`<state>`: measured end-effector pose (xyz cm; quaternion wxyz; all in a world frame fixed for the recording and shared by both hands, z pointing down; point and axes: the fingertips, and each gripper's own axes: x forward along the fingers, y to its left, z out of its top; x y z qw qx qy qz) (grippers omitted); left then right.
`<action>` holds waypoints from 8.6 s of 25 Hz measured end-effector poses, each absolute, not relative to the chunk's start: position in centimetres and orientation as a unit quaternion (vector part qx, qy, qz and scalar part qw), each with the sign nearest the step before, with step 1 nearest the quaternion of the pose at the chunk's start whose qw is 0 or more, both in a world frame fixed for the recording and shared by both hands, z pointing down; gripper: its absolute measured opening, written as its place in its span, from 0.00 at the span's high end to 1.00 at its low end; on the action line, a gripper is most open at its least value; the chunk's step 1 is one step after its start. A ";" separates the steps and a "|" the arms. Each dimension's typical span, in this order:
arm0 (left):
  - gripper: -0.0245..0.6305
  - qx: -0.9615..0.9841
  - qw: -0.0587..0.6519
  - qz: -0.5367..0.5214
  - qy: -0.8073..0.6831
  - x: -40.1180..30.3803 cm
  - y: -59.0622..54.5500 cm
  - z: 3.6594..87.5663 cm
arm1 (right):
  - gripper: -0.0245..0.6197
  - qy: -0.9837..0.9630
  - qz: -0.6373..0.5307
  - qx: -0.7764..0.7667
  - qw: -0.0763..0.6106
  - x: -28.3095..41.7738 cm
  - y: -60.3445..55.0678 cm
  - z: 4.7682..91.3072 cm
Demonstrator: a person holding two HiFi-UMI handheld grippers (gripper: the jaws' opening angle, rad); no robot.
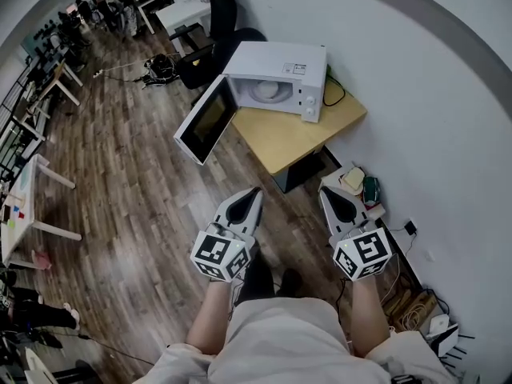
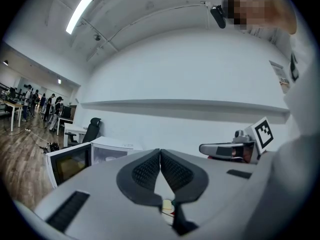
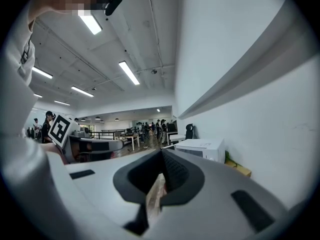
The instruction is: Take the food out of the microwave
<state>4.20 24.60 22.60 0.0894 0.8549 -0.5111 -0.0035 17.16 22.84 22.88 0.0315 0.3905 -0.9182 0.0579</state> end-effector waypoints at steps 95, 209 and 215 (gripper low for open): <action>0.76 0.811 0.202 0.050 -0.547 -7.3 -16.4 45.4 | 0.65 -0.905 -0.123 0.295 0.280 -3.8 -26.7 50.3; 0.77 0.884 0.216 0.106 -0.401 -12.9 -16.7 49.8 | 0.78 -0.645 -0.445 0.283 0.554 -5.9 -27.8 53.9; 0.77 0.885 0.200 0.106 -0.407 -12.3 -16.2 48.5 | 0.78 -0.651 -0.449 0.264 0.552 -4.8 -25.3 52.4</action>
